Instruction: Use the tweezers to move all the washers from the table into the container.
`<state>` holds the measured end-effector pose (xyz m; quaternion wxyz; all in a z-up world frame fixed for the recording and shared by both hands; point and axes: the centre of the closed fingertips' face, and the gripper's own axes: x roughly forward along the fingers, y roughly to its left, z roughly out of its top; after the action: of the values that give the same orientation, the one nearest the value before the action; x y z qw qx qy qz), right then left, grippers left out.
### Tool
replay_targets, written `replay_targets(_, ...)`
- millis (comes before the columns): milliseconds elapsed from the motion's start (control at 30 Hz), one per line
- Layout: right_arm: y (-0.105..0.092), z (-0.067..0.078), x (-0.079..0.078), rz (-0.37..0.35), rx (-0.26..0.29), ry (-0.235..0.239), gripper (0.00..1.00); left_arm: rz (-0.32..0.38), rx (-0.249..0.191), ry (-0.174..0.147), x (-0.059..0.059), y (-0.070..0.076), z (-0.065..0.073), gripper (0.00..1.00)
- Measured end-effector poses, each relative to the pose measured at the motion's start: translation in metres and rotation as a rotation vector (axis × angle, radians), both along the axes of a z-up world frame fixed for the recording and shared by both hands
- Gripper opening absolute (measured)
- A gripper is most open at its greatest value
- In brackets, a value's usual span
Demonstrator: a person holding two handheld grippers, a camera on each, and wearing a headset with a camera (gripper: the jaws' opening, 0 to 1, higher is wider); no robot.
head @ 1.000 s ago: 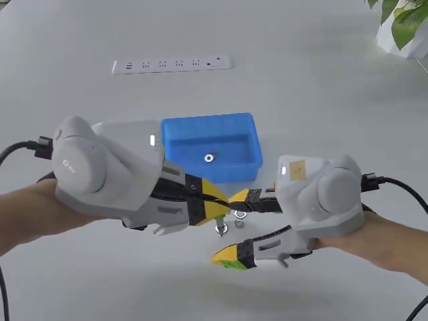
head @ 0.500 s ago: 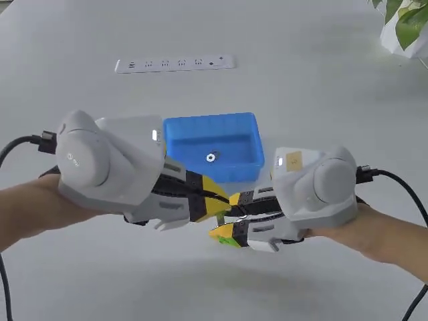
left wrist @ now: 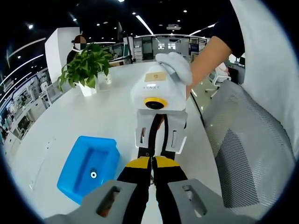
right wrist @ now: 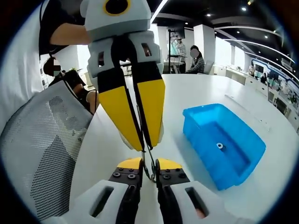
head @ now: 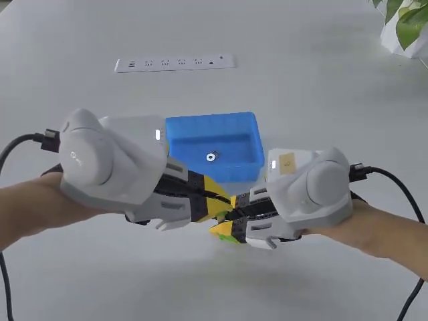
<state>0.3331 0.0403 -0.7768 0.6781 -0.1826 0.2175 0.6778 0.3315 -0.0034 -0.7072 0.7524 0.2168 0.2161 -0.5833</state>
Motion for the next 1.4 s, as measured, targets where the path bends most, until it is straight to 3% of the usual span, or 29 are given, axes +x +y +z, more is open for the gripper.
replay_targets(200,0.000,0.002,-0.003,0.014,-0.010,-0.033,0.10,0.002,0.006,0.001,0.000,-0.001,0.000,0.05)
replay_targets(233,-0.001,0.002,-0.003,0.013,-0.011,-0.035,0.10,0.000,0.011,-0.012,0.000,-0.001,0.000,0.05)
replay_targets(400,-0.002,0.004,-0.005,0.007,-0.015,-0.037,0.10,0.006,0.012,-0.012,0.000,-0.003,0.000,0.06)
replay_targets(567,0.000,0.006,-0.006,-0.001,-0.015,-0.037,0.10,0.030,0.011,-0.004,0.002,0.001,0.000,0.07)
replay_targets(733,0.003,0.009,-0.005,-0.011,0.002,-0.033,0.10,0.037,0.001,0.032,-0.002,0.003,-0.001,0.12)
replay_targets(1400,0.000,0.009,-0.003,-0.005,-0.024,-0.053,0.10,0.044,0.037,0.021,0.001,0.010,-0.007,0.18)
